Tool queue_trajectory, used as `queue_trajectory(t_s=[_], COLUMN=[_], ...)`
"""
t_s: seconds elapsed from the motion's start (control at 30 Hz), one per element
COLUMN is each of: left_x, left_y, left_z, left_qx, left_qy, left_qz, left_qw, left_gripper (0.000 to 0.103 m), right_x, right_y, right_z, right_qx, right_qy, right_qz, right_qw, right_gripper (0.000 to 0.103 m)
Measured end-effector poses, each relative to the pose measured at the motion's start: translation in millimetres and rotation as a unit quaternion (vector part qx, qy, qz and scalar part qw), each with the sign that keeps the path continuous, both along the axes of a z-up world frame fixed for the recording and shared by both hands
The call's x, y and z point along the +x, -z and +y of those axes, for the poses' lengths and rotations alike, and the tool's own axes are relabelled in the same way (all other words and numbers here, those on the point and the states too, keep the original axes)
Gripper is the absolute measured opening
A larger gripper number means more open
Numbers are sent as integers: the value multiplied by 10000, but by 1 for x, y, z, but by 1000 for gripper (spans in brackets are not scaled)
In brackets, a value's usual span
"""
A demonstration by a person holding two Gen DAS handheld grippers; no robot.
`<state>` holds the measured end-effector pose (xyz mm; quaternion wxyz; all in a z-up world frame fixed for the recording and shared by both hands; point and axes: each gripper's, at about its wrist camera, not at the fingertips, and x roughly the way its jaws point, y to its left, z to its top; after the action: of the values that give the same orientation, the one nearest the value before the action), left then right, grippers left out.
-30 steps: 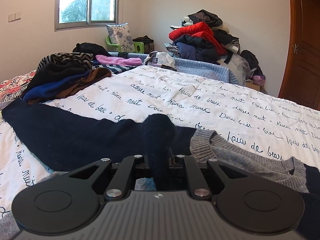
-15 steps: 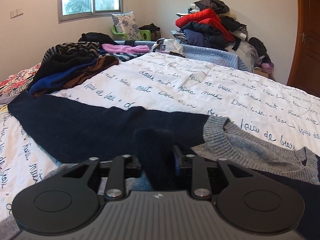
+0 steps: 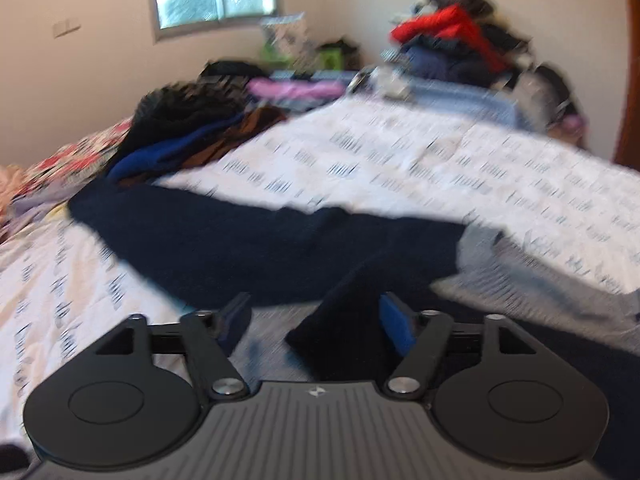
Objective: Fold small clothes
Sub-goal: 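Reach the left gripper to the other navy sleeve cuff and close on it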
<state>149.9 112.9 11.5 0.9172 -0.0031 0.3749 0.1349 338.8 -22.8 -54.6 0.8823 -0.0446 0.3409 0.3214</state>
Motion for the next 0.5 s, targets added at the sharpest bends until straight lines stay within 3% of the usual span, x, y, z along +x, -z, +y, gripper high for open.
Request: queue_trajectory(t_s=[0.1, 0.27, 0.4, 0.5], left_x=[10, 28, 41, 49], left_y=[3, 2, 2, 6], left_z=[22, 77, 140, 188], left_qx=[63, 14, -860, -1717], left_qy=[-179, -696, -1093, -1494], left_qz=[70, 23, -298, -585], left_qw=[9998, 9976, 9898, 9720], left_gripper=[103, 103, 103, 103], right_x=[-13, -34, -55, -72], right_y=[-10, -41, -51, -54], right_z=[-5, -44, -77, -100], right_qx=[2, 805, 993, 995], right_qy=[178, 329, 452, 584], right_qz=[-372, -393, -464, -535], right_qw=[9992, 9954, 9929, 9919], right_gripper=[75, 75, 78, 78])
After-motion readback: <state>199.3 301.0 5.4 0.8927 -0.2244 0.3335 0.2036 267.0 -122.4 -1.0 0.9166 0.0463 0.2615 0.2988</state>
